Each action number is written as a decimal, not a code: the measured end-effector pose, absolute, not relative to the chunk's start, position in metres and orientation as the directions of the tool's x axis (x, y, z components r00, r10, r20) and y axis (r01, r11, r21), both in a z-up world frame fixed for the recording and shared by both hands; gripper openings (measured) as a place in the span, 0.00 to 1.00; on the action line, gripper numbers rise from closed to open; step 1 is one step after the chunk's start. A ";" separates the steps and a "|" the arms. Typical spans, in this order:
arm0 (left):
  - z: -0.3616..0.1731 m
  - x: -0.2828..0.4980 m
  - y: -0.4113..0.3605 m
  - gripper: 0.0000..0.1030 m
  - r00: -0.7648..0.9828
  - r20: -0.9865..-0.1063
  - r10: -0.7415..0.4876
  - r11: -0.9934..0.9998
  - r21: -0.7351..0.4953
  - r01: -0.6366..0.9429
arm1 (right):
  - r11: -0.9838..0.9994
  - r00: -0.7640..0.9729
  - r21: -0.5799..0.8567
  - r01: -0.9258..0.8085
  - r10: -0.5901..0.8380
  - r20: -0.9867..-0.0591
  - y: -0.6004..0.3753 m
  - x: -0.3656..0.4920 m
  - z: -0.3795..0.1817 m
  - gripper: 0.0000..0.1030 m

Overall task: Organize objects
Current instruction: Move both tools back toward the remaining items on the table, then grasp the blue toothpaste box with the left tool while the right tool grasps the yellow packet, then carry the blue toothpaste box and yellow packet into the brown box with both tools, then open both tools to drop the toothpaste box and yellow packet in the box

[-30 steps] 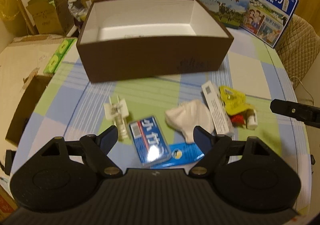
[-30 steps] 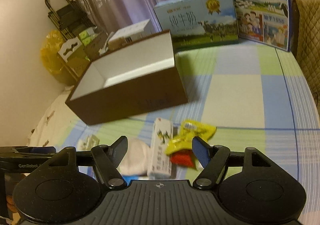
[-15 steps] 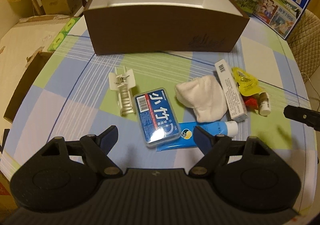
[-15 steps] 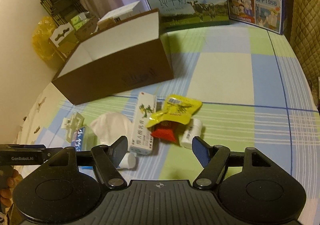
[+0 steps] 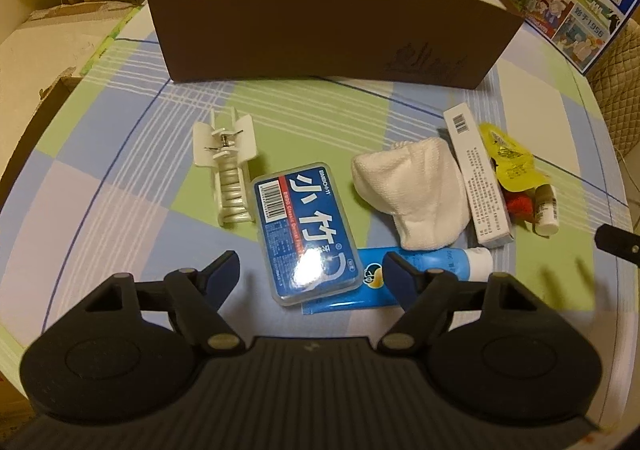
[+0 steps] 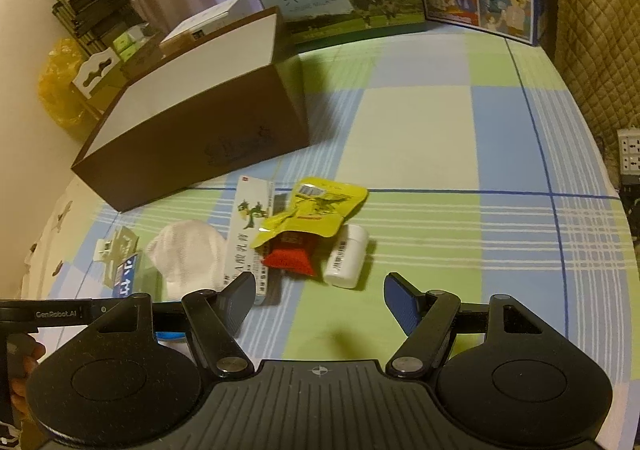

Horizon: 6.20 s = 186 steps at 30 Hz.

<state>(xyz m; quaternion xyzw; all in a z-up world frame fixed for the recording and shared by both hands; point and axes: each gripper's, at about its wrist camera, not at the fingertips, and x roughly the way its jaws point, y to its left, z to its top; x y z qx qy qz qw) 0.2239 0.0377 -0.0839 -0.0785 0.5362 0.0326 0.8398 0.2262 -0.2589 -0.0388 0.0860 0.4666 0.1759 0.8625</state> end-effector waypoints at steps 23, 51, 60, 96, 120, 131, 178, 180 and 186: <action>-0.106 0.266 0.037 0.61 0.394 -0.919 -0.001 0.990 -0.056 -0.128 | 0.935 0.503 0.301 -0.186 0.354 -0.789 -0.262 0.233 -0.044 0.67; -0.075 0.275 0.049 0.54 0.478 -0.877 0.056 0.993 -0.002 -0.120 | 0.702 0.647 -0.329 -0.632 0.244 -0.723 -0.182 0.259 -0.097 0.48; -0.076 0.275 0.048 0.54 0.470 -0.881 0.060 0.992 0.002 -0.122 | 0.576 0.655 -0.427 -0.697 0.268 -0.706 -0.160 0.270 -0.121 0.25; 0.012 0.311 0.059 0.54 0.621 -0.783 0.036 0.997 -0.014 -0.076 | 0.776 0.594 0.173 -0.606 0.587 -0.551 -0.157 0.301 0.032 0.21; 0.014 0.446 0.042 0.54 0.622 -0.783 -0.026 0.999 -0.044 -0.014 | 0.857 0.559 0.306 -0.415 0.506 -0.657 -0.108 0.430 0.005 0.21; -0.024 0.481 0.033 0.54 0.551 -0.834 -0.039 0.999 -0.039 0.012 | 0.892 0.517 0.310 -0.329 0.445 -0.731 -0.107 0.459 -0.027 0.21; -0.042 0.494 0.043 0.67 0.518 -0.854 -0.052 0.998 -0.056 0.008 | 0.882 0.520 0.224 -0.416 0.432 -0.737 -0.093 0.466 -0.029 0.35; -0.040 0.491 0.045 0.68 0.518 -0.854 -0.049 0.998 -0.055 0.005 | 0.879 0.517 0.227 -0.420 0.437 -0.736 -0.093 0.464 -0.027 0.37; -0.032 0.477 0.051 0.71 0.527 -0.849 -0.042 0.999 -0.053 -0.005 | 0.866 0.510 0.233 -0.443 0.457 -0.728 -0.092 0.451 -0.021 0.44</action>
